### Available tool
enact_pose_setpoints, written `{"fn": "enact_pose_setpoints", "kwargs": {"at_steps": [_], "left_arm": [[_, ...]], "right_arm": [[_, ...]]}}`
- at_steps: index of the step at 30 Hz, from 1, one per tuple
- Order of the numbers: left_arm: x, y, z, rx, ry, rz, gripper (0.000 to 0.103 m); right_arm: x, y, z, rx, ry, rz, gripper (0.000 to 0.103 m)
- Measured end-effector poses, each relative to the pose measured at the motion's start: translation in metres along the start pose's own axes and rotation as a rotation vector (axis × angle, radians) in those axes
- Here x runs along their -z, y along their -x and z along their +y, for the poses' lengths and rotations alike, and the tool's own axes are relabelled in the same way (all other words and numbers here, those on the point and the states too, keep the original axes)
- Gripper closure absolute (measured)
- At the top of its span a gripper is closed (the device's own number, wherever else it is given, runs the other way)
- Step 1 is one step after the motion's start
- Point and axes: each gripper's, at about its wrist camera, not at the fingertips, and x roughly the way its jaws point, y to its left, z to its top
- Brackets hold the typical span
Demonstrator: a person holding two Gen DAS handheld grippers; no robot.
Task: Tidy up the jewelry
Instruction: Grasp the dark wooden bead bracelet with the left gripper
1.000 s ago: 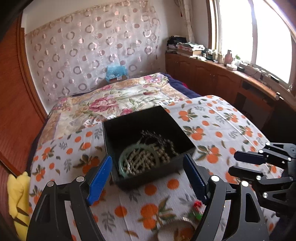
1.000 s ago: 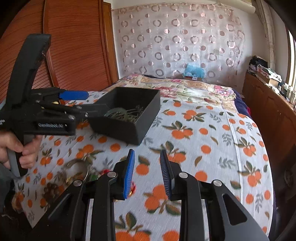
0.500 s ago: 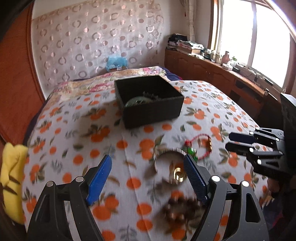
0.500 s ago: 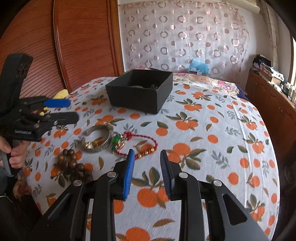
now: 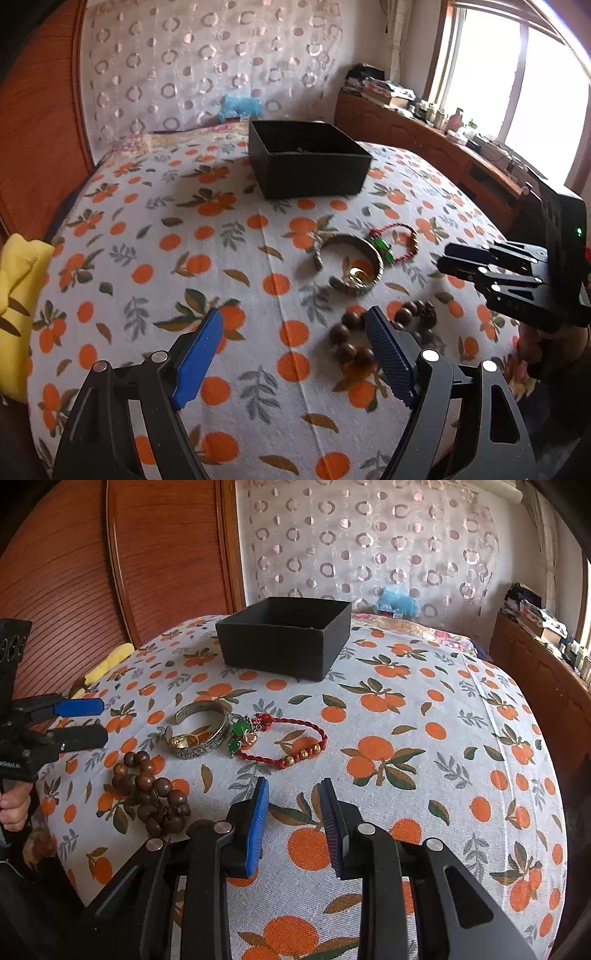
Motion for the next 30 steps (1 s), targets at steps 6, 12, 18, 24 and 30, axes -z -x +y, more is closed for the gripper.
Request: {"fn": "enact_pose_setpoints", "kwargs": {"at_steps": [6,12,18,24,30], "left_arm": [[0.009,-0.012,-0.020,0.035,-0.028,0.049,0.049],[0.009,-0.020,-0.022,0.033,-0.027,0.067,0.068],[0.008,-0.025,-0.032,-0.010,-0.061,0.067,0.069],[0.007,-0.026,-0.039,0.020,-0.088,0.068,0.088],[0.008,-0.015,-0.038,0.037,-0.083,0.023,0.091]], "right_arm": [[0.001,0.000,0.000,0.000,0.004,0.000,0.072],[0.000,0.000,0.001,-0.001,0.002,0.000,0.072],[0.000,0.000,0.001,0.002,0.007,-0.006,0.072],[-0.001,0.001,0.003,0.002,0.015,-0.004,0.071],[-0.012,0.002,0.012,-0.026,0.041,-0.012,0.071]]}}
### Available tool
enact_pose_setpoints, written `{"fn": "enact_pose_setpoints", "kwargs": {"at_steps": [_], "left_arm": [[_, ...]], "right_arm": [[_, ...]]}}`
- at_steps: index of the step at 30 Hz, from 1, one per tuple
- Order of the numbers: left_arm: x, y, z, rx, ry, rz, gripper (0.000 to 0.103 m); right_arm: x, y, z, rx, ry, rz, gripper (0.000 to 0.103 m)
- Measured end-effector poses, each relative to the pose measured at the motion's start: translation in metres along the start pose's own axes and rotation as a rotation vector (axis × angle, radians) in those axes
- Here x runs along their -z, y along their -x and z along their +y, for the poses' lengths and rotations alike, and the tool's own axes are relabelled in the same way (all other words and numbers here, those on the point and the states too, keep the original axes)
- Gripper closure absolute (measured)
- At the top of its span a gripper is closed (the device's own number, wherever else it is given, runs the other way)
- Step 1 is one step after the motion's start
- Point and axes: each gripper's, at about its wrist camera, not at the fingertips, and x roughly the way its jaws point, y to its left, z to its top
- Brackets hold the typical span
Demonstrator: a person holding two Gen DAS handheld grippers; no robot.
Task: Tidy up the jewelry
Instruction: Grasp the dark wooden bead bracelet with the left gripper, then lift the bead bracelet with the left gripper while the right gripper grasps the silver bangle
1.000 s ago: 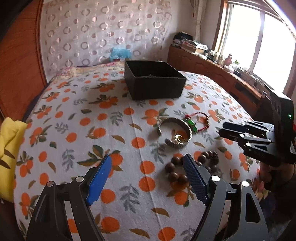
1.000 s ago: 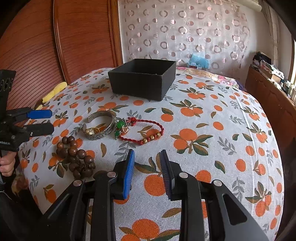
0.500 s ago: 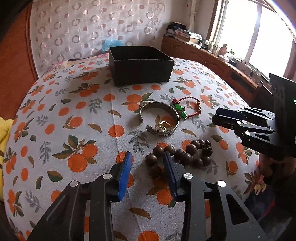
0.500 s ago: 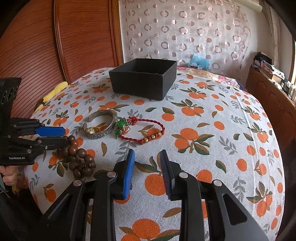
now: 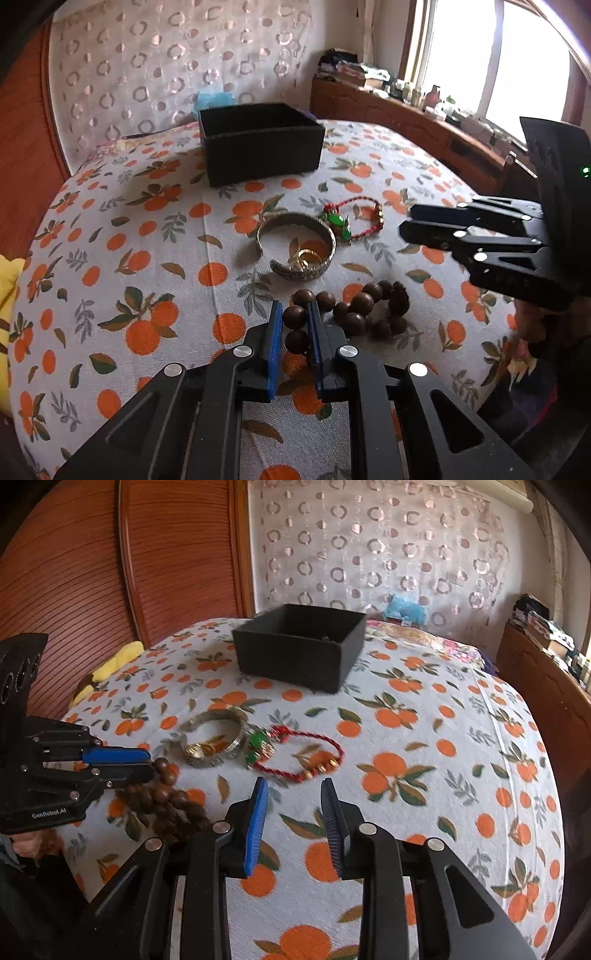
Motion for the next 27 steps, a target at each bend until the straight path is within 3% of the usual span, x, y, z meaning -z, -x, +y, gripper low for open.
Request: {"fn": "enact_pose_setpoints", "kwargs": {"at_steps": [10,18,20,27], "left_arm": [[-0.013,0.044,0.017,-0.008,0.054,-0.126,0.091],[-0.018,0.066,0.030,-0.054,0.059,-0.180,0.091],[-0.019,0.069,0.034,-0.067,0.064,-0.191,0.091],[-0.024,0.073,0.041,-0.106,0.069,-0.209,0.091]], "right_arm": [[-0.031,-0.021,0.021,-0.078,0.071,0.015,0.071],[-0.052,-0.051,0.032,-0.102,0.110,0.056,0.071],[-0.055,-0.057,0.033,-0.100,0.124,0.065,0.079],[-0.057,-0.077,0.040,-0.082,0.184,0.120,0.084]]}}
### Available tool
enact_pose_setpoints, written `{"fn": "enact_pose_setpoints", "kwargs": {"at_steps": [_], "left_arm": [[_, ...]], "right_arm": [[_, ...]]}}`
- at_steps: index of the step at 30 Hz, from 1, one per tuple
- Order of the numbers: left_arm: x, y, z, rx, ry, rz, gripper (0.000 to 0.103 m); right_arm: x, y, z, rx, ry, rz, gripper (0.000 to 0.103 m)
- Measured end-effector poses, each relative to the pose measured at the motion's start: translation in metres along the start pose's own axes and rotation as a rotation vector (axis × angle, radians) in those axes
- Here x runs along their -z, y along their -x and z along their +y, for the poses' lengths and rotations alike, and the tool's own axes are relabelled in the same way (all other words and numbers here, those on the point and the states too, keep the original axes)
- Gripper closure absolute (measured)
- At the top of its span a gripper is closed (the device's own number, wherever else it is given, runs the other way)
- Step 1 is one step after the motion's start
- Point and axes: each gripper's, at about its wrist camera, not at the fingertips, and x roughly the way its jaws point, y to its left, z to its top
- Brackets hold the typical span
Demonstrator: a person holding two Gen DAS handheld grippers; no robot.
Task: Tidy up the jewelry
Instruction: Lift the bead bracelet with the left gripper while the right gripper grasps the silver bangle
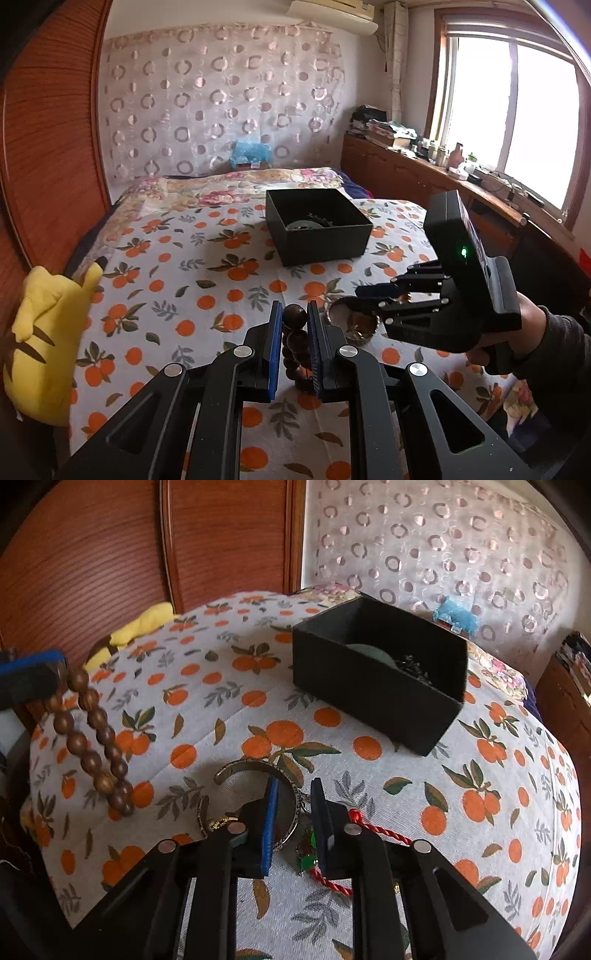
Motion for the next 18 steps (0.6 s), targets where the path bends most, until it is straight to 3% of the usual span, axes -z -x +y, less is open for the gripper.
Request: {"fn": "enact_pose_setpoints", "kwargs": {"at_steps": [5,18], "left_arm": [[-0.004,0.000,0.003,-0.017,0.000,-0.009,0.091],[-0.021,0.003,0.010,-0.054,0.012,-0.065,0.091]], "right_arm": [[0.000,-0.001,0.001,0.005,0.019,0.010,0.096],[-0.002,0.028,-0.005,0.010,-0.002,-0.098,0.099]]}}
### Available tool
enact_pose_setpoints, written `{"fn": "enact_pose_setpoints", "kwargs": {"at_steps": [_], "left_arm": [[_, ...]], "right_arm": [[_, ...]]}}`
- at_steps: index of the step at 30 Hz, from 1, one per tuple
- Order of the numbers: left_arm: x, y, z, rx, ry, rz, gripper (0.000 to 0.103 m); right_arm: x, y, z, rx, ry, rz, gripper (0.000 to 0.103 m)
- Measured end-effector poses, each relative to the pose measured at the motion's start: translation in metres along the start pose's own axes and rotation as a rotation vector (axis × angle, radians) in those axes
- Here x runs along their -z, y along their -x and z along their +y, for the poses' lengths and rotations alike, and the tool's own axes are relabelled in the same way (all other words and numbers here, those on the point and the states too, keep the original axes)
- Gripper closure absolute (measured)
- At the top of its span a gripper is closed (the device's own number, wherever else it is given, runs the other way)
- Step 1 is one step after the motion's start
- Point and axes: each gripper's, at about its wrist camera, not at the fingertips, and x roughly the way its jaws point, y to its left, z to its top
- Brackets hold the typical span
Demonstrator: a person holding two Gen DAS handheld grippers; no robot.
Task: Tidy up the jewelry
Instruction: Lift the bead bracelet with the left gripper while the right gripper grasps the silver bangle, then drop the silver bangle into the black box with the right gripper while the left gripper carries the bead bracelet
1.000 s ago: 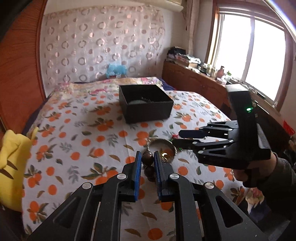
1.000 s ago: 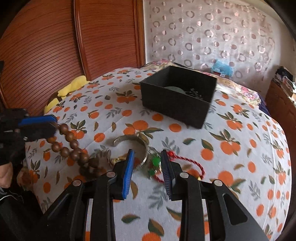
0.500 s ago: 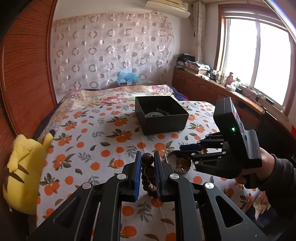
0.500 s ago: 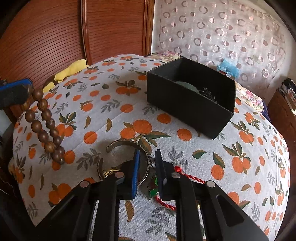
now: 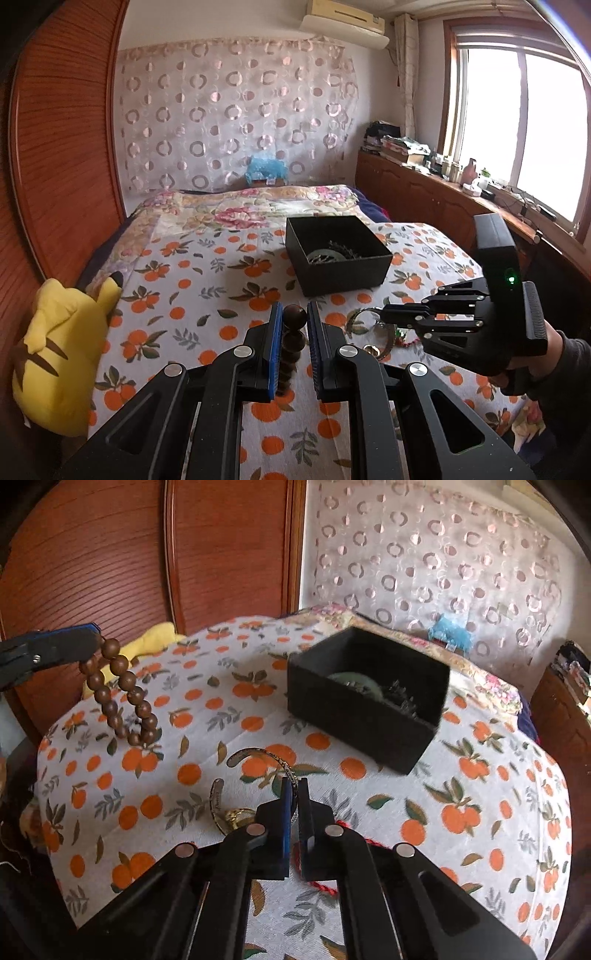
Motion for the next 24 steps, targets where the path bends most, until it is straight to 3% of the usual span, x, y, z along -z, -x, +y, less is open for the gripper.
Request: {"fn": "enact_pose_setpoints", "kwargs": {"at_steps": [12,24], "left_arm": [[-0.013,-0.010,-0.010,0.010,-0.025,-0.018,0.091],[-0.053,-0.024,-0.022,0.017,-0.051,-0.084,0.091]], "right_arm": [[-0.005,0.020,-0.023,-0.028,-0.066,-0.042,0.099],[-0.024,0.023,-0.059,0.000,-0.133,-0.060,0.099]]}}
